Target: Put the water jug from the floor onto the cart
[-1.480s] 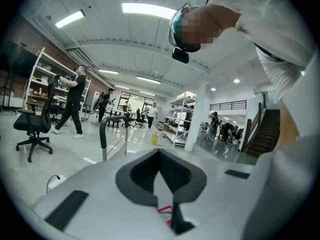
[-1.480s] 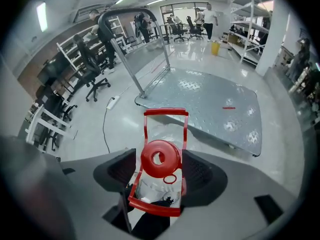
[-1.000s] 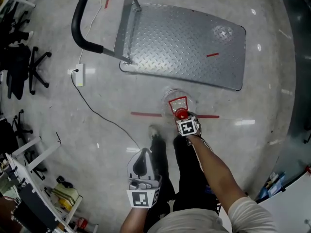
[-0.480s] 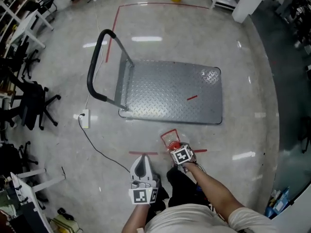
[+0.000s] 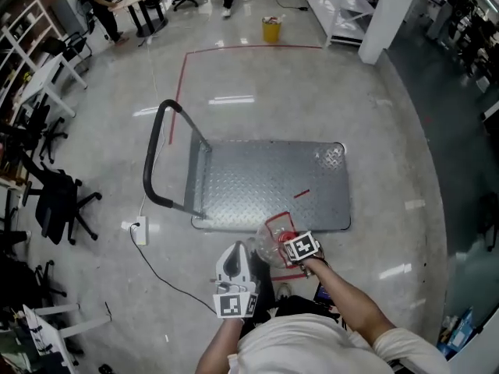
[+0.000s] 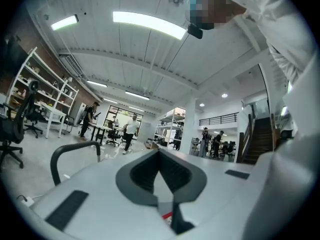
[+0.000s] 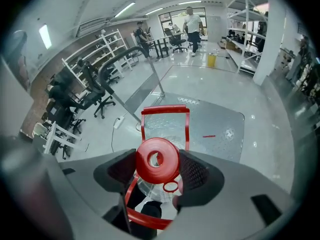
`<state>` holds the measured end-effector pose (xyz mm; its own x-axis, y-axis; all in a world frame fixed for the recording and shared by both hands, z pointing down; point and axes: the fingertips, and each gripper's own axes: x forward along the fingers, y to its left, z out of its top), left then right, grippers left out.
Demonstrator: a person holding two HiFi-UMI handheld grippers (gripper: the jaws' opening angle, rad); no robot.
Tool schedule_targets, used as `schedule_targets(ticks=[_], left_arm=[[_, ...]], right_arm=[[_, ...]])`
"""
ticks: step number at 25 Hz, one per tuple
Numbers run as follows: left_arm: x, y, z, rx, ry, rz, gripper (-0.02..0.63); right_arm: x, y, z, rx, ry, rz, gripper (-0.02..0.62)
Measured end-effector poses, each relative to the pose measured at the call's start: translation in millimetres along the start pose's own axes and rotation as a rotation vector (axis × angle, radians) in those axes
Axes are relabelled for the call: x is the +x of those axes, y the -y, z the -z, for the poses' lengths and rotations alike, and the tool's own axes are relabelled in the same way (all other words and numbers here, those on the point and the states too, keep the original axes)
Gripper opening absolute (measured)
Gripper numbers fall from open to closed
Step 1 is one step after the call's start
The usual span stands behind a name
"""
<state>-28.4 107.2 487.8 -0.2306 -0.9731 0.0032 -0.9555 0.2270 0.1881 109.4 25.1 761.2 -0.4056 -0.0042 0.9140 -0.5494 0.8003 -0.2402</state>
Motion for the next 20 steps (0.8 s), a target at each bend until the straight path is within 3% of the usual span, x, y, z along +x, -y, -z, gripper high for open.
schedule_targets(ticks=[11, 15, 20], left_arm=[[167, -17, -37, -0.029, 0.020, 0.178, 0.003], [205, -14, -35, -0.019, 0.005, 0.182, 0.003], [237, -10, -28, 0.013, -0.017, 0.124, 0.003]], right_arm=[[-3, 90, -115, 0.026, 0.040, 0.085, 0.276], [14, 126, -153, 0.040, 0.049, 0.084, 0.276], [39, 164, -183, 0.051, 0.028, 0.081, 0.276]])
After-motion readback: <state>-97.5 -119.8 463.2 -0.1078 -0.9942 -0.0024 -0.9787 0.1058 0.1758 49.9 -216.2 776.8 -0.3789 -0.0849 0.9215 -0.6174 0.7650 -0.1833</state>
